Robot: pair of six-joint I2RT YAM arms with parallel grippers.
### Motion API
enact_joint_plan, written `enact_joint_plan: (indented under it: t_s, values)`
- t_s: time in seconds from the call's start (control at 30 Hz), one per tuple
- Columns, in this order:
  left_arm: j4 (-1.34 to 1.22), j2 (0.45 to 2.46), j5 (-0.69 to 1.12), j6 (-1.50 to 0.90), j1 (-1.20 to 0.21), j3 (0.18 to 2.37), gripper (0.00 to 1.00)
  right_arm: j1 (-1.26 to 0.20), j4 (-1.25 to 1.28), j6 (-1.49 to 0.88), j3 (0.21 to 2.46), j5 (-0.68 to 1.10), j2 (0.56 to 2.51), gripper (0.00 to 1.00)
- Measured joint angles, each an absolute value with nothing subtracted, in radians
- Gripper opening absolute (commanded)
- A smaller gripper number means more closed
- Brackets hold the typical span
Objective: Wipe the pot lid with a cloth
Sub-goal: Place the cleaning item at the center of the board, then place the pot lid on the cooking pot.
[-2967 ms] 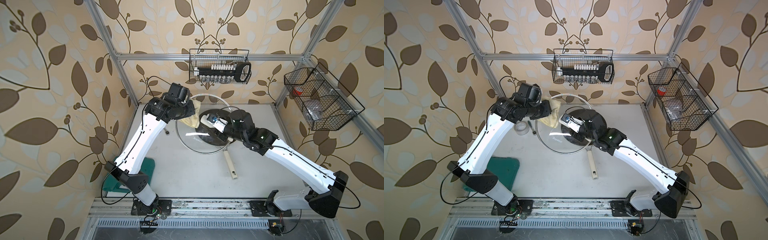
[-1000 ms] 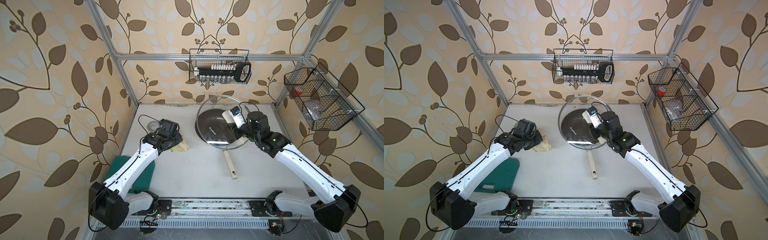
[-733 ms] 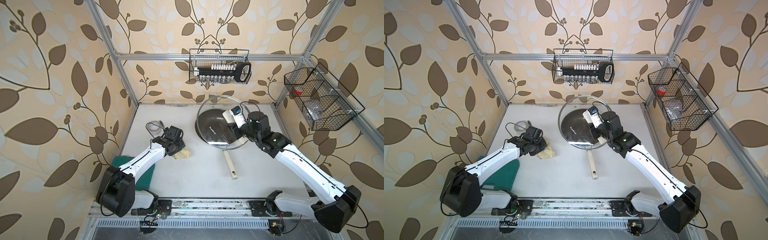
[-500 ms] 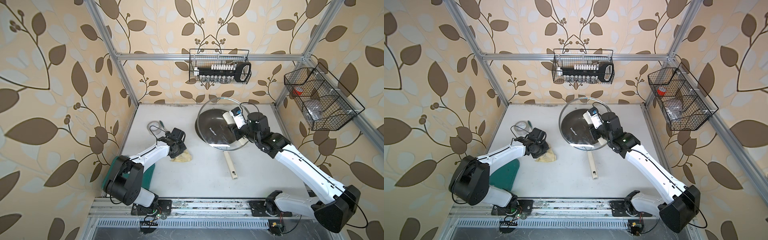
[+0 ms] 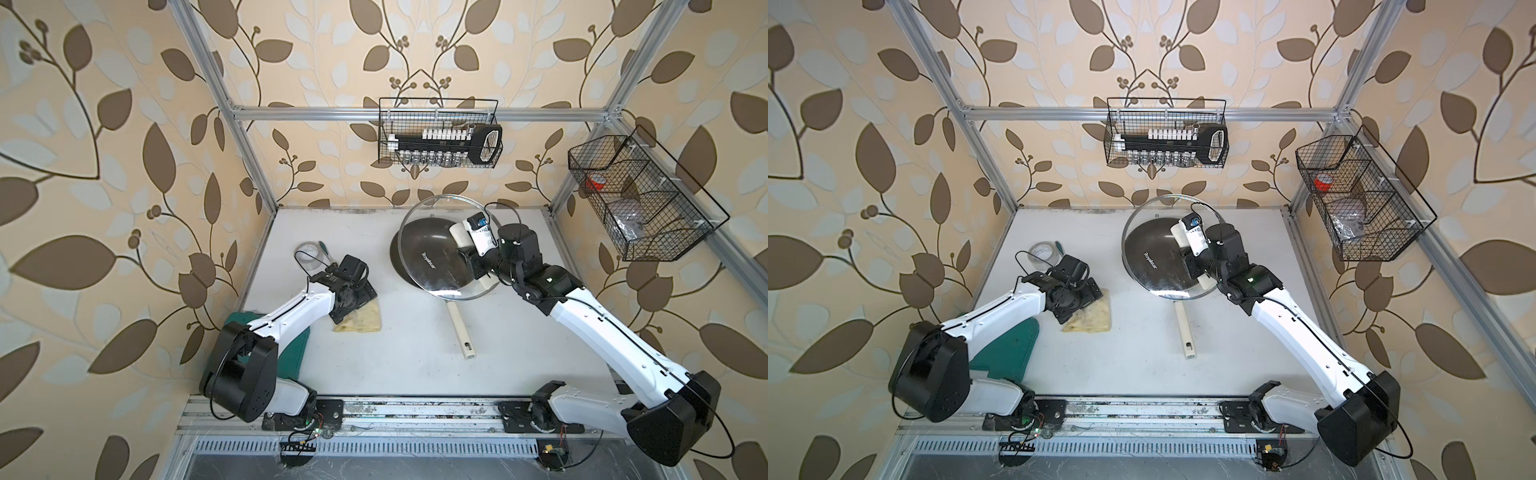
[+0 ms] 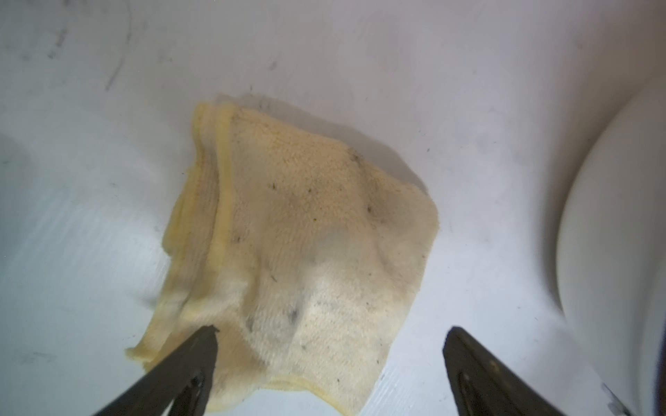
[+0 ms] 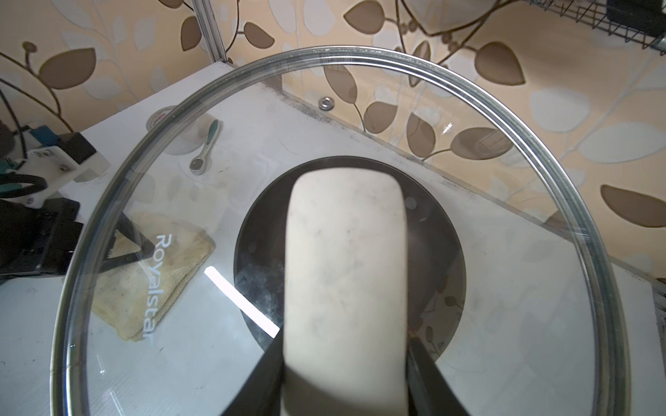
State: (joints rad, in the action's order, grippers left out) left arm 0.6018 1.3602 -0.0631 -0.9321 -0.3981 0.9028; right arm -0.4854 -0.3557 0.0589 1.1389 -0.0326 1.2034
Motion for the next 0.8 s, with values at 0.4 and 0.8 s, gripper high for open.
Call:
enact_joint_plan:
  t_s: [0.4, 0.8]
  values:
    - [0.556, 1.047, -0.125, -0.495, -0.398, 0.995, 0.99, -0.484, -0.371, -0.02, 1.196, -0.037, 1.386, 0.0]
    - [0.411, 0.929, 0.123, 0.035, -0.398, 0.964, 0.99, -0.484, -0.369, -0.025, 1.285, -0.078, 1.617, 0.0]
